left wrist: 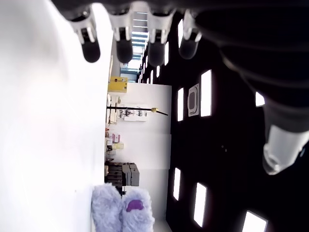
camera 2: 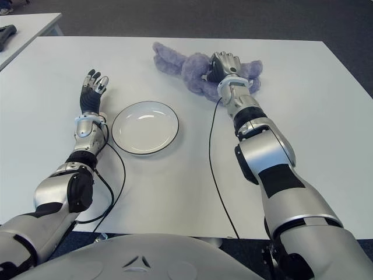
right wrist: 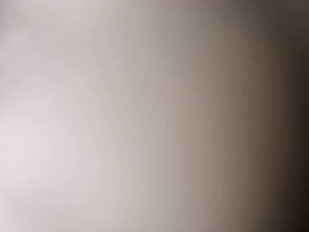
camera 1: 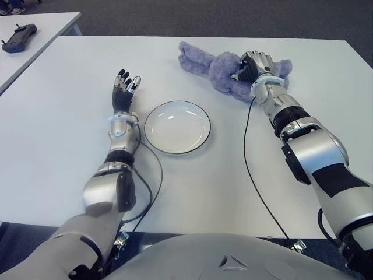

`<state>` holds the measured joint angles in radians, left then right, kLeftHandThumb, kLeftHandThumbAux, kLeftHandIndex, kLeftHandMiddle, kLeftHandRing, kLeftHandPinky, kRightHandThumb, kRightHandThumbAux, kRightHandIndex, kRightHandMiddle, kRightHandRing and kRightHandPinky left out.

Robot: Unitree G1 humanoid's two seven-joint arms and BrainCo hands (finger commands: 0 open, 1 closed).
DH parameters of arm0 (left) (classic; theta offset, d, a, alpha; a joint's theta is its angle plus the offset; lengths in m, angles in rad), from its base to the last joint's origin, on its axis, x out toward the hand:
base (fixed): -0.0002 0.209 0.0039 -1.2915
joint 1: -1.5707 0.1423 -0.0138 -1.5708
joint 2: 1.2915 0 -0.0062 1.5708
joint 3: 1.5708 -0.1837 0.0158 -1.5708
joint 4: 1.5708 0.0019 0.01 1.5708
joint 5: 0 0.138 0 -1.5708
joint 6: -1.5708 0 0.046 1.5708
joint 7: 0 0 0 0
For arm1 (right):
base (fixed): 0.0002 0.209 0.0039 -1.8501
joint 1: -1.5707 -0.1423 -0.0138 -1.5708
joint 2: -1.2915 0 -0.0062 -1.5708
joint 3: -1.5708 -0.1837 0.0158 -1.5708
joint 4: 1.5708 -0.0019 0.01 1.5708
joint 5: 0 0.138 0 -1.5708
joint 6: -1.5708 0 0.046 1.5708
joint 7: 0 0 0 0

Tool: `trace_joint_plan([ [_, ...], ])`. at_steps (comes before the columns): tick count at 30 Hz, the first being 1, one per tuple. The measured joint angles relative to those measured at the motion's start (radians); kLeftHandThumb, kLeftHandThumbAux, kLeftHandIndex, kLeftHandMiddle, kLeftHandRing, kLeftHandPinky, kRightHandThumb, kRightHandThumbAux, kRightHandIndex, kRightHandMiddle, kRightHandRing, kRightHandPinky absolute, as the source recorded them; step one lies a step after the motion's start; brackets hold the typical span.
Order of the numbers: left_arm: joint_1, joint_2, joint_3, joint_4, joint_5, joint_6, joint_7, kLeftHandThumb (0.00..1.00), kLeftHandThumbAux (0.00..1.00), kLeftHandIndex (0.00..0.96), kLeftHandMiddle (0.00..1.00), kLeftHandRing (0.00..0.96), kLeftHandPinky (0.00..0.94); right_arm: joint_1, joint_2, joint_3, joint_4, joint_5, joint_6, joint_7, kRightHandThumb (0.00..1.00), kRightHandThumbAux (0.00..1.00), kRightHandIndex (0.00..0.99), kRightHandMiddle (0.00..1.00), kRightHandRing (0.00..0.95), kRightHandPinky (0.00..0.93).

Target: Put the doll into the plate.

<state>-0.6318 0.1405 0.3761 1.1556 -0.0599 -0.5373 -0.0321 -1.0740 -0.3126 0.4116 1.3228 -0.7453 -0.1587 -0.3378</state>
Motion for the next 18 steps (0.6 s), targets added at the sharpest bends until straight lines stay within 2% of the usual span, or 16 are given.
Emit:
trace_joint_plan([
  [5, 0.000, 0.000, 0.000, 0.000, 0.000, 0.000, 0.000, 0.030, 0.555, 0.055, 0.095, 0.078, 0.079, 0.002, -0.014, 0.003, 0.000, 0.001, -0.040, 0.011, 0.228, 0.715, 0.494, 0.699, 0.726, 0.758],
  [7, 0.000, 0.000, 0.000, 0.000, 0.000, 0.000, 0.000, 0.021, 0.554, 0.053, 0.094, 0.078, 0.077, 0.003, -0.019, 0.003, -0.001, 0.002, -0.053, 0.015, 0.220, 0.734, 0.491, 0.662, 0.689, 0.712],
  [15, 0.000, -0.001, -0.002, 0.000, 0.000, -0.008, 0.000, 0.018, 0.564, 0.045, 0.090, 0.074, 0.072, 0.010, -0.050, 0.000, -0.006, 0.019, -0.138, 0.043, 0.207, 0.726, 0.506, 0.666, 0.707, 0.750],
  [18, 0.000, -0.001, -0.002, 0.000, 0.000, -0.008, 0.000, 0.020, 0.559, 0.043, 0.091, 0.075, 0.069, 0.014, -0.061, 0.001, -0.008, 0.027, -0.173, 0.051, 0.235, 0.742, 0.496, 0.676, 0.720, 0.764],
])
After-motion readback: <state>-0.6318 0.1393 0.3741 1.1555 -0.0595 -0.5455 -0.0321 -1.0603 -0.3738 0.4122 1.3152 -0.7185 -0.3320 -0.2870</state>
